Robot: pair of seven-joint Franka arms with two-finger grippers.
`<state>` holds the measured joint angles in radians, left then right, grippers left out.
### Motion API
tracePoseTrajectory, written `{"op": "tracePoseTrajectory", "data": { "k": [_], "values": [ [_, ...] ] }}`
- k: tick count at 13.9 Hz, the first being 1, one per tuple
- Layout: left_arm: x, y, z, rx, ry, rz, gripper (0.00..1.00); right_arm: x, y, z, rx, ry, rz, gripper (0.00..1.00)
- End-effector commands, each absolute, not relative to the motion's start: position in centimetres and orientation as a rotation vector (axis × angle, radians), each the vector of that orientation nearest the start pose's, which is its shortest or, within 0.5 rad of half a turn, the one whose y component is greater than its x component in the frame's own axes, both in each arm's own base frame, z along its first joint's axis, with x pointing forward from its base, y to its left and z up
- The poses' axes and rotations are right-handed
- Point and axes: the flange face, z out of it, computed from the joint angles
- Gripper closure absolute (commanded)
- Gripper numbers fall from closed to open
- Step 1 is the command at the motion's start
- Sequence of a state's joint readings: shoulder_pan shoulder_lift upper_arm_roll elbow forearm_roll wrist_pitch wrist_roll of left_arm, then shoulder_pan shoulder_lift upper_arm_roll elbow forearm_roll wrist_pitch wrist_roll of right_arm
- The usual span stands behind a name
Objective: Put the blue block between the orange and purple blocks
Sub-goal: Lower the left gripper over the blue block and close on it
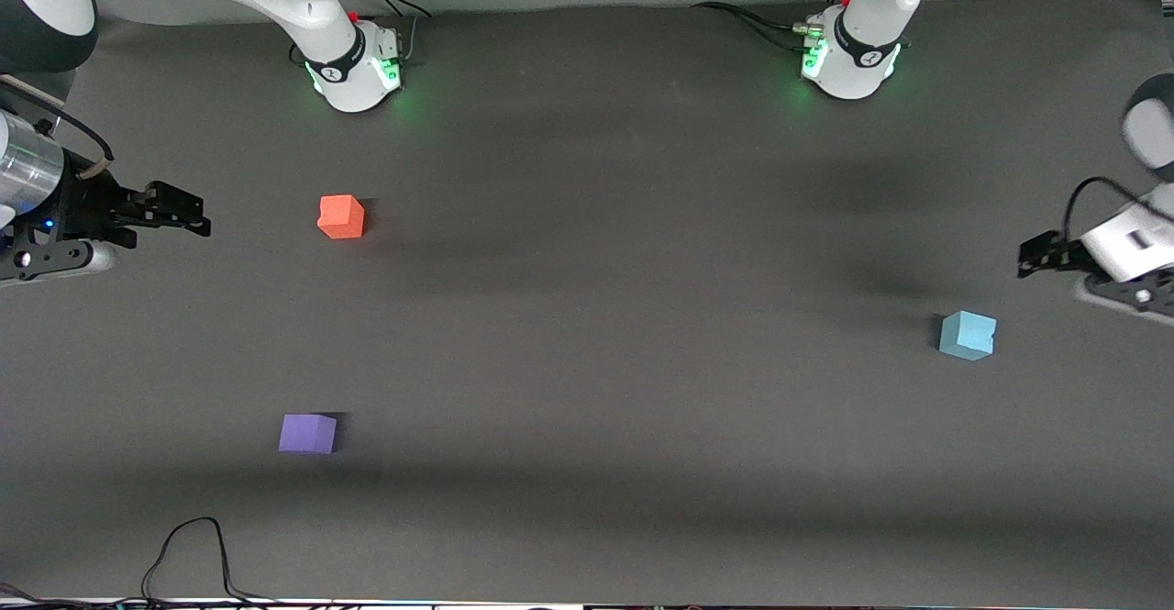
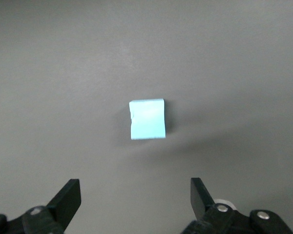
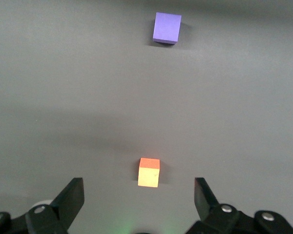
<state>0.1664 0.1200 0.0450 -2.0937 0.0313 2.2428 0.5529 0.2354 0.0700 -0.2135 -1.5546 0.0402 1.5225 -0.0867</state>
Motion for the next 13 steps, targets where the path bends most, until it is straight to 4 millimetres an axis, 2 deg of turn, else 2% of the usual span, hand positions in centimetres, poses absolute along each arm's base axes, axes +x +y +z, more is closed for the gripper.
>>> {"op": "tracePoseTrajectory", "data": {
  "k": [1,3,7,8,10,13],
  "values": [
    [54.3,11.8,32.1,-3.025,0.615,-0.052,0.00,57.1,3.6,59.5,-3.099,-0.203,0.156,0.00],
    [54.5,11.7,29.7,-3.024,0.619,-0.052,0.00,57.9,3.3,58.2,-3.101,-0.198,0.176,0.00],
    [55.1,11.6,24.9,-3.036,0.588,-0.072,0.00,58.4,3.7,59.2,-3.107,-0.204,0.138,0.00],
    [55.3,11.5,24.2,-3.047,0.573,-0.080,0.00,58.5,3.6,59.6,-3.107,-0.210,0.123,0.00],
    [55.5,11.3,23.3,-3.058,0.561,-0.086,0.00,58.8,3.0,58.8,-3.109,-0.198,0.146,0.00],
    [55.5,11.4,21.2,-3.051,0.573,-0.091,0.00,58.7,3.1,59.0,-3.109,-0.198,0.142,0.00]
  ]
}}
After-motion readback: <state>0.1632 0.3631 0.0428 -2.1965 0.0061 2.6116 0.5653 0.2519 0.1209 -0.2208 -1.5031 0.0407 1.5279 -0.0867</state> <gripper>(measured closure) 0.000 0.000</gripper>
